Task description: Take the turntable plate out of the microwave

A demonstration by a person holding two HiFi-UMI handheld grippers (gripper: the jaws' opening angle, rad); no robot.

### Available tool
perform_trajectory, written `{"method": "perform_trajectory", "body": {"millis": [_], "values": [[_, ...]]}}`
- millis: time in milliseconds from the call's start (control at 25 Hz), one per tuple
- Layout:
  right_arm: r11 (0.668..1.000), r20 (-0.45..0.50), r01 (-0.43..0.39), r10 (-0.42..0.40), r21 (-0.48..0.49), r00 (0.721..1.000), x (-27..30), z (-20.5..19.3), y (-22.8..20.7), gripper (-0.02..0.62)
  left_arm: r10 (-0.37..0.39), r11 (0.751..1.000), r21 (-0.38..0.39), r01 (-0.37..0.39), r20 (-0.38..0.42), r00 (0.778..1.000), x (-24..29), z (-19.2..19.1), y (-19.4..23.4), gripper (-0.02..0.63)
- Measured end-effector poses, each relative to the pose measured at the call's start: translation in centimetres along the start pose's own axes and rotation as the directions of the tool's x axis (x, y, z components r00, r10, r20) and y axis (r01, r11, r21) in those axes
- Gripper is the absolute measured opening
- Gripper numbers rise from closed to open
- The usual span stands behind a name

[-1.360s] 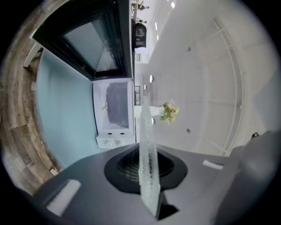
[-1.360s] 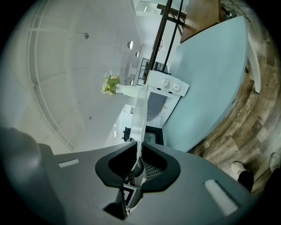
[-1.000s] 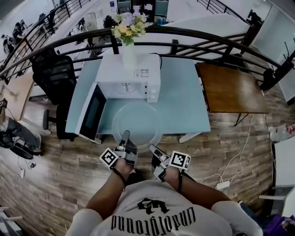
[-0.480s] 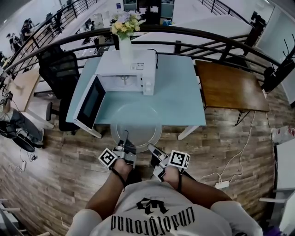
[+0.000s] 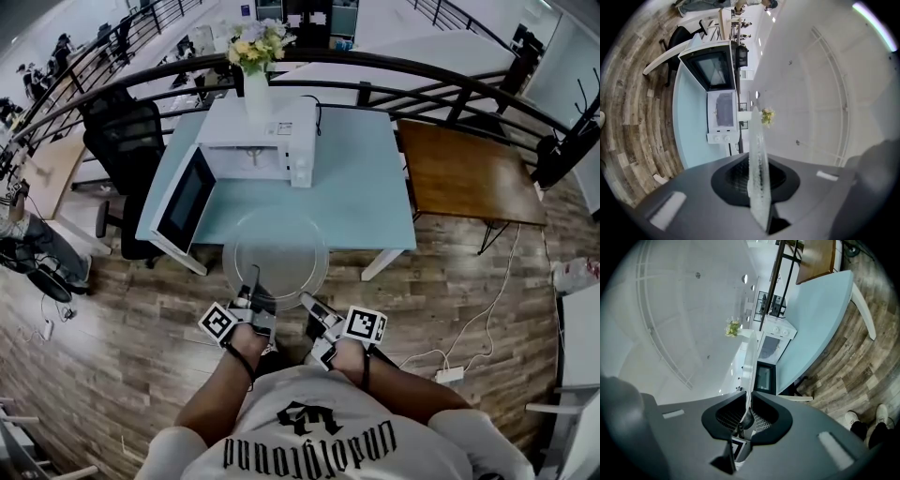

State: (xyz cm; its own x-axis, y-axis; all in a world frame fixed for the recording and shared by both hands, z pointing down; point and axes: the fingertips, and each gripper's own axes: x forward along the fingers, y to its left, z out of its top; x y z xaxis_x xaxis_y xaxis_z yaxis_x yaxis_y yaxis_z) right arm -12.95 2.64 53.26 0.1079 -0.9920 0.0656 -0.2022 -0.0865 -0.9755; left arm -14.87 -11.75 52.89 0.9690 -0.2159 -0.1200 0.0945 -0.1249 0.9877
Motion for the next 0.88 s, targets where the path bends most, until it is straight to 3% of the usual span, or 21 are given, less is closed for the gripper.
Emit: {"method": "perform_trajectory", "body": {"millis": [120,280,640,880], "values": [[1.000,0.003,0.029,-0.030,0.009,1.000,-0.6,-0.1,-0.1,0.034,-0.012,1.000,0.014,0.012,0.002,1.000,-0.2,-0.1,-0.5,0.074],[1.000,0.005,-0.011,0.011,-0.006,1.000,-0.6,-0.2,0.6,0.034,-0.007,1.000,0.000,0.007,0.006,1.000,-0.5,-0.3,-0.6,0.073],[0.995,0.014,0.093,-0.094,0.027,0.996,-1.9,-0.6,-0.7,0.034,-0.012,1.000,0.004,0.012,-0.004,1.000,-0.6,-0.8,-0.7,0.072],[0.999,0.020,0.049,-0.050,0.012,0.999,-1.9,-0.3,-0.1,0.034,-0.010,1.000,-0.002,0.010,-0.005,1.000,-0.6,-1.1,-0.8,0.072]]}}
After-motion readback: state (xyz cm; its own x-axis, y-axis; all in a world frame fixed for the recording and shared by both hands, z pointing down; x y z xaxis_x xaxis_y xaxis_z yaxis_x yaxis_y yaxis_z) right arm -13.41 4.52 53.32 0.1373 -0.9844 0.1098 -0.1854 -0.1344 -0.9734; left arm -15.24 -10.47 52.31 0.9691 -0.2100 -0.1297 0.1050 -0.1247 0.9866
